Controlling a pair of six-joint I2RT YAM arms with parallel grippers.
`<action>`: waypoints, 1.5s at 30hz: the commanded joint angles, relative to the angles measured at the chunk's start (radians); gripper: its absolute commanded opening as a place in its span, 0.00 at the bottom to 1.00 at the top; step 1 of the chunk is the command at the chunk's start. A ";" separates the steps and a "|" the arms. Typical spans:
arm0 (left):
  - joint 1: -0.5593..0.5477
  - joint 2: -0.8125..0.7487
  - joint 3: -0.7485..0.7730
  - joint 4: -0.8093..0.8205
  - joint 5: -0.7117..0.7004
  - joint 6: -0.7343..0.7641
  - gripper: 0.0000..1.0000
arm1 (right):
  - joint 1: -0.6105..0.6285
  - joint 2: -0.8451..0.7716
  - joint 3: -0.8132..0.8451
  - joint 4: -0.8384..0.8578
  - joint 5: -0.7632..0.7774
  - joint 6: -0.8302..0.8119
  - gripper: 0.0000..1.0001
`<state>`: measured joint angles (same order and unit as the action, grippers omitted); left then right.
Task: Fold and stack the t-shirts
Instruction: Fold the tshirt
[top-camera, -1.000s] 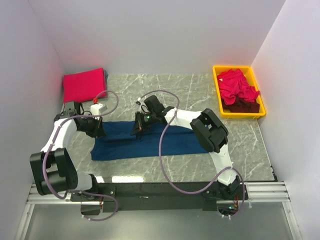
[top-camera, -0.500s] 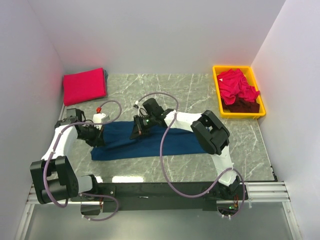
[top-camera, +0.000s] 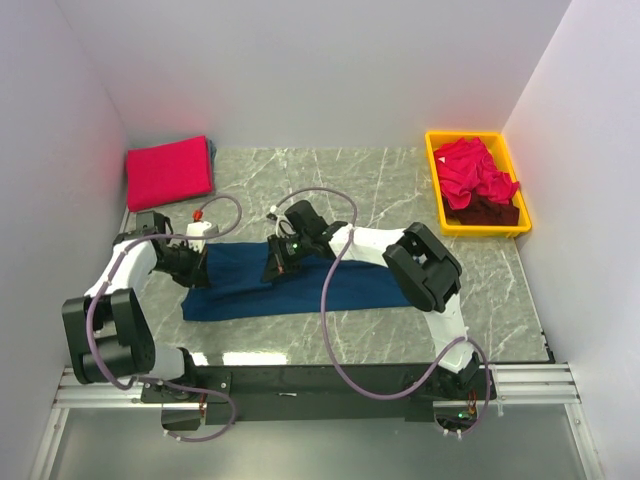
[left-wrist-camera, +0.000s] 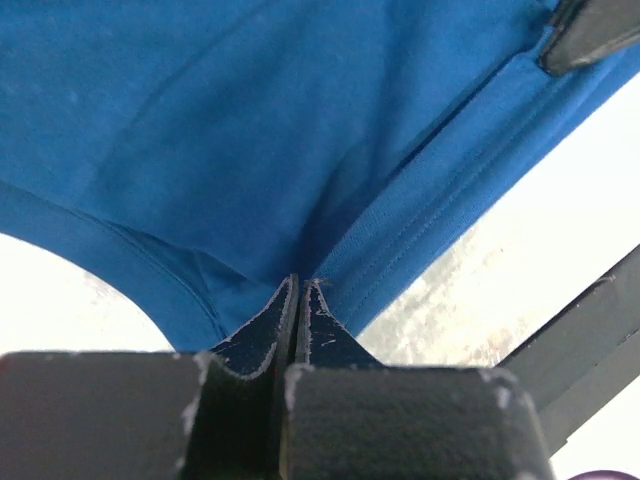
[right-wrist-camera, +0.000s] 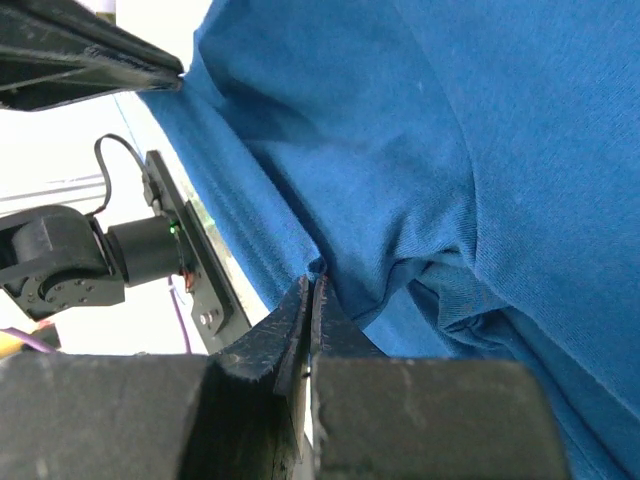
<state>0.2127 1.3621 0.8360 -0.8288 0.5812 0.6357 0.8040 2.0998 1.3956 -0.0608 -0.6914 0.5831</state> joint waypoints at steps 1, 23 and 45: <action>0.002 0.040 0.061 0.039 0.002 -0.007 0.02 | -0.012 -0.081 0.016 0.030 0.047 -0.034 0.00; 0.002 0.012 -0.008 0.026 -0.017 0.033 0.01 | 0.052 -0.078 -0.043 -0.017 0.078 -0.003 0.00; 0.002 0.077 0.100 0.111 0.011 -0.047 0.03 | -0.005 -0.050 0.071 -0.014 0.122 -0.077 0.00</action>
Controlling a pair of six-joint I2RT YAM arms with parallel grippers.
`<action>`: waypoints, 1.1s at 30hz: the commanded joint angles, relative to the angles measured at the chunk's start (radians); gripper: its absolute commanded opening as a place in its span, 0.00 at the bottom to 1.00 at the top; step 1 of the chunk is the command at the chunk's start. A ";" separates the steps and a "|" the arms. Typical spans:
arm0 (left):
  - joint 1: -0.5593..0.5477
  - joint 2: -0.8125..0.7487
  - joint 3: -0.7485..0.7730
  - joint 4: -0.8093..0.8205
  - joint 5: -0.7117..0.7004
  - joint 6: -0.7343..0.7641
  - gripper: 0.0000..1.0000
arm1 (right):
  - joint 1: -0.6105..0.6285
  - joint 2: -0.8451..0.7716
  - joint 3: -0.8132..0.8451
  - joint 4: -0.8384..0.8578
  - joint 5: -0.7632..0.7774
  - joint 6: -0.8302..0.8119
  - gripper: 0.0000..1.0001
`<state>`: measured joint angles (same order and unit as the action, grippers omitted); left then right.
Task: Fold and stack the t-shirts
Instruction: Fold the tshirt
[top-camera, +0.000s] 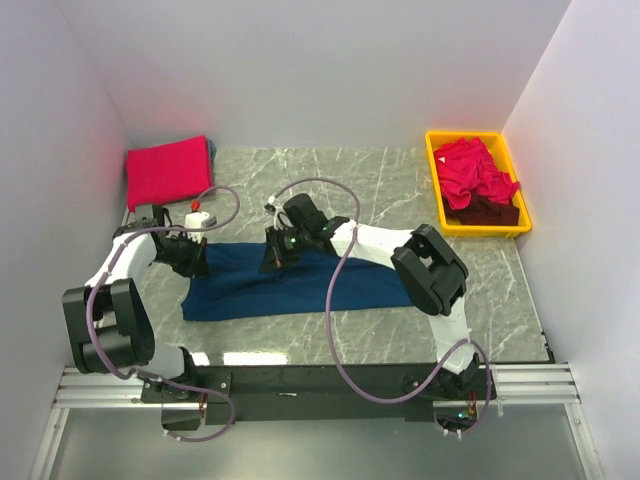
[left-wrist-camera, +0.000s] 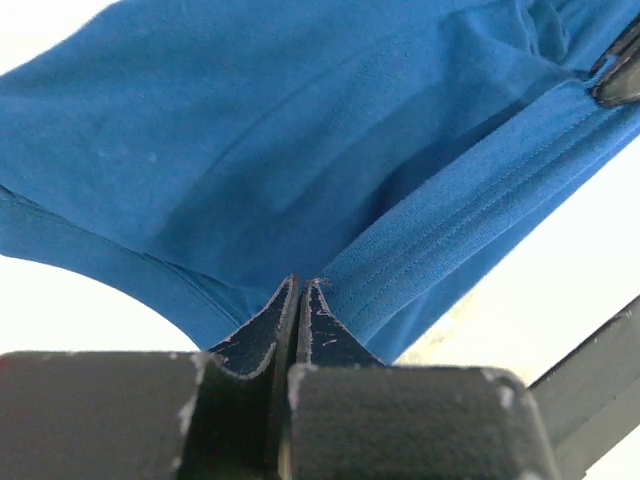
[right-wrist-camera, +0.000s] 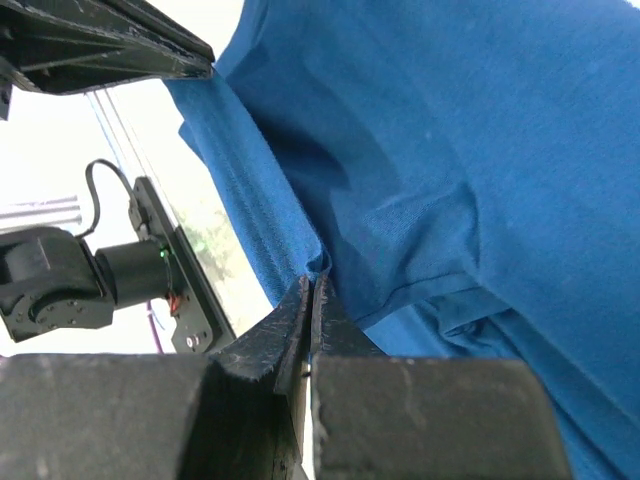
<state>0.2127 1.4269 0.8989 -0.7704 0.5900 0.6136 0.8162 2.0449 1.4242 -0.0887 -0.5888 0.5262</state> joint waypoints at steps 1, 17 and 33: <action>0.002 0.018 0.038 0.068 -0.001 -0.029 0.04 | -0.017 0.008 0.044 0.020 0.023 -0.017 0.00; 0.002 0.121 0.089 0.230 -0.045 -0.138 0.11 | -0.028 0.084 0.099 0.052 0.190 -0.046 0.00; -0.056 -0.137 0.038 0.109 -0.073 -0.181 0.45 | -0.201 -0.104 0.225 -0.445 0.093 -0.466 0.65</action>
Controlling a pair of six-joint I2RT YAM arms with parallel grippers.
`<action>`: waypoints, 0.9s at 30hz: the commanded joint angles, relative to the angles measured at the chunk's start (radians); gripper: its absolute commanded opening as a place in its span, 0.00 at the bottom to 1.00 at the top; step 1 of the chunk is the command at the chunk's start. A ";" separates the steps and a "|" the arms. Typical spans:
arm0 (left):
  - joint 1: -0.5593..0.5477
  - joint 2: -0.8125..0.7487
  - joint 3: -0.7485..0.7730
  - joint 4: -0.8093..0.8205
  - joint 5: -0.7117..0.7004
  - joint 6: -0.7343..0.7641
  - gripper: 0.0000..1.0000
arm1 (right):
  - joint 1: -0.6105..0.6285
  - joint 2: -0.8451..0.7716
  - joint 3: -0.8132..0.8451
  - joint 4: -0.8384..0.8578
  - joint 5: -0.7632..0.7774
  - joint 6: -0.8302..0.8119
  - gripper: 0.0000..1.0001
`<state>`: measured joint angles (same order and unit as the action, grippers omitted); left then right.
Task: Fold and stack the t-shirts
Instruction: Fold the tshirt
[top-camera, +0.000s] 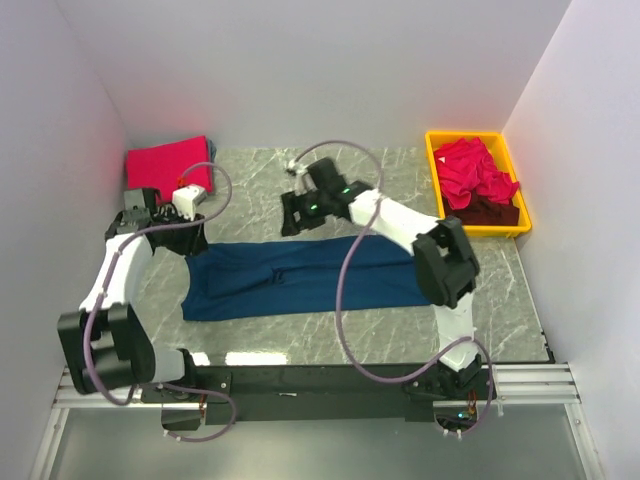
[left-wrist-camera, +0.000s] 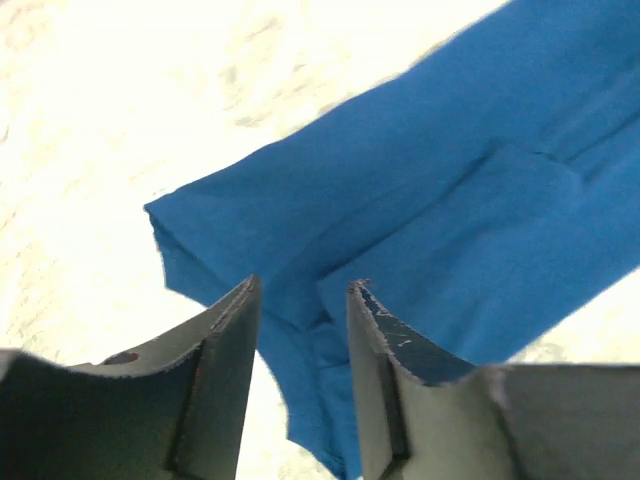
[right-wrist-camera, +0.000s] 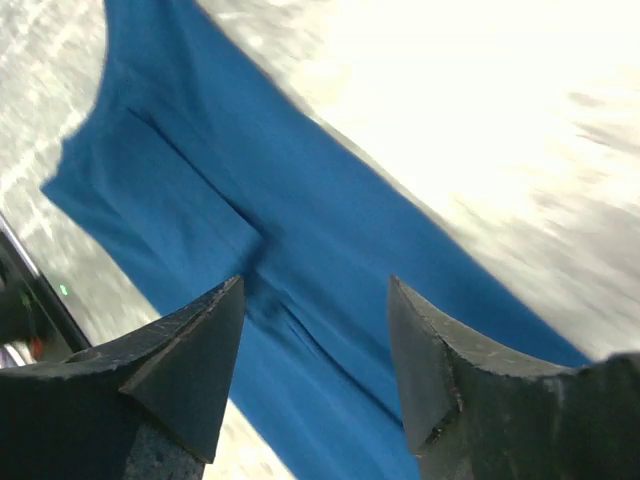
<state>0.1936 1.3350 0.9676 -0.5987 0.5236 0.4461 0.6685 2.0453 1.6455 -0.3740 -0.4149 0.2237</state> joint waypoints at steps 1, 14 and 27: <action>-0.063 -0.049 -0.053 -0.073 -0.022 -0.014 0.44 | -0.078 -0.109 0.002 -0.246 -0.079 -0.191 0.64; -0.289 0.166 -0.089 -0.046 -0.286 -0.155 0.43 | -0.262 -0.031 -0.065 -0.531 0.185 -0.445 0.43; -0.284 0.403 0.006 -0.009 -0.423 -0.159 0.39 | -0.268 0.058 -0.180 -0.582 0.387 -0.540 0.37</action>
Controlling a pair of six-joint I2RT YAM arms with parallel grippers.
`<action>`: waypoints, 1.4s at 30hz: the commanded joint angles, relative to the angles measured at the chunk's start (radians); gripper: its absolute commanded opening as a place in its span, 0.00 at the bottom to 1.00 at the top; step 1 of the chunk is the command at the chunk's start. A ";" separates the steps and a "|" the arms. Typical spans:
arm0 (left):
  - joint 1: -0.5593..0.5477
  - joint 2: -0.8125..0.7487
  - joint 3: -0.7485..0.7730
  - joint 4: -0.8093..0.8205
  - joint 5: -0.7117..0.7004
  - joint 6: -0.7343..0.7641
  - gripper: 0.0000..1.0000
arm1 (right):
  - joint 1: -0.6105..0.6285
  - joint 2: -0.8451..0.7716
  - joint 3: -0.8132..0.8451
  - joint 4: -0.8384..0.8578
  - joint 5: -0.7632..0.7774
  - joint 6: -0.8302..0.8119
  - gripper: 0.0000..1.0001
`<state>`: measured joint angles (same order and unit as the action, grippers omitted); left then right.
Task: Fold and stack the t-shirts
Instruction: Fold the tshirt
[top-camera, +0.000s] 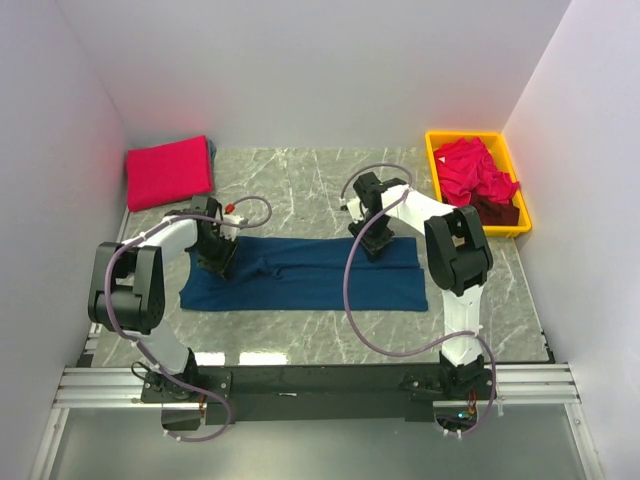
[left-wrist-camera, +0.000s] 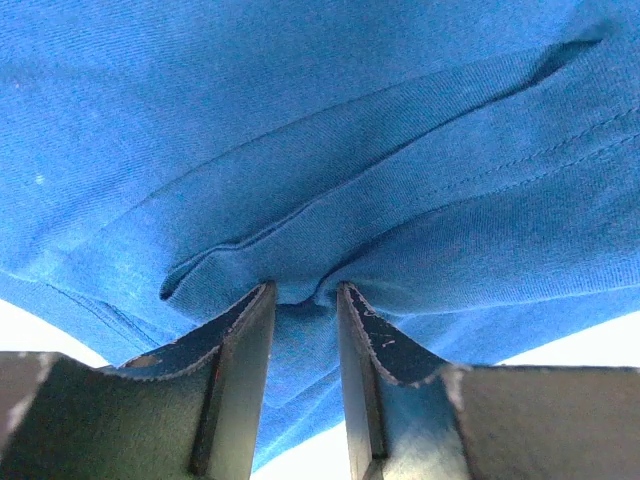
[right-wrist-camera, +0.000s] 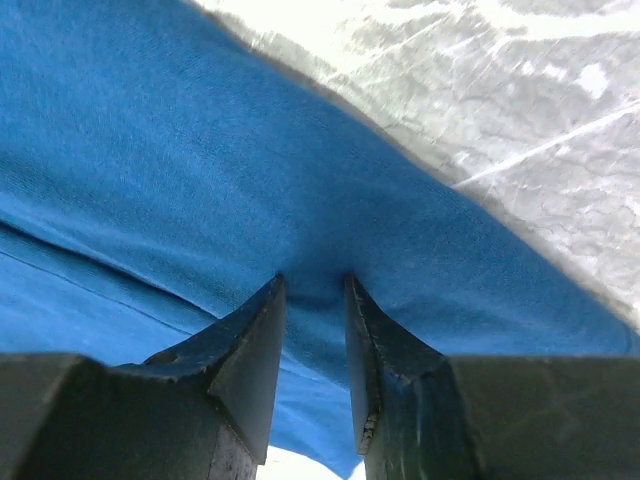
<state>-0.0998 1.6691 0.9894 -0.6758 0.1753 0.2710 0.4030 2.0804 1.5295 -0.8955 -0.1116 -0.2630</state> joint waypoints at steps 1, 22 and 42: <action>0.009 0.067 -0.017 0.068 -0.060 0.016 0.39 | -0.003 0.015 -0.087 -0.062 0.095 -0.062 0.37; 0.192 -0.079 0.204 0.077 0.181 -0.038 0.61 | -0.430 -0.155 -0.012 -0.085 -0.223 0.113 0.50; 0.344 0.156 0.315 0.113 0.240 -0.072 0.65 | -0.451 -0.006 0.032 -0.002 -0.266 0.200 0.32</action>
<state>0.2443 1.8111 1.2636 -0.5869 0.3817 0.2150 -0.0422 2.0743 1.5307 -0.9173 -0.3527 -0.0719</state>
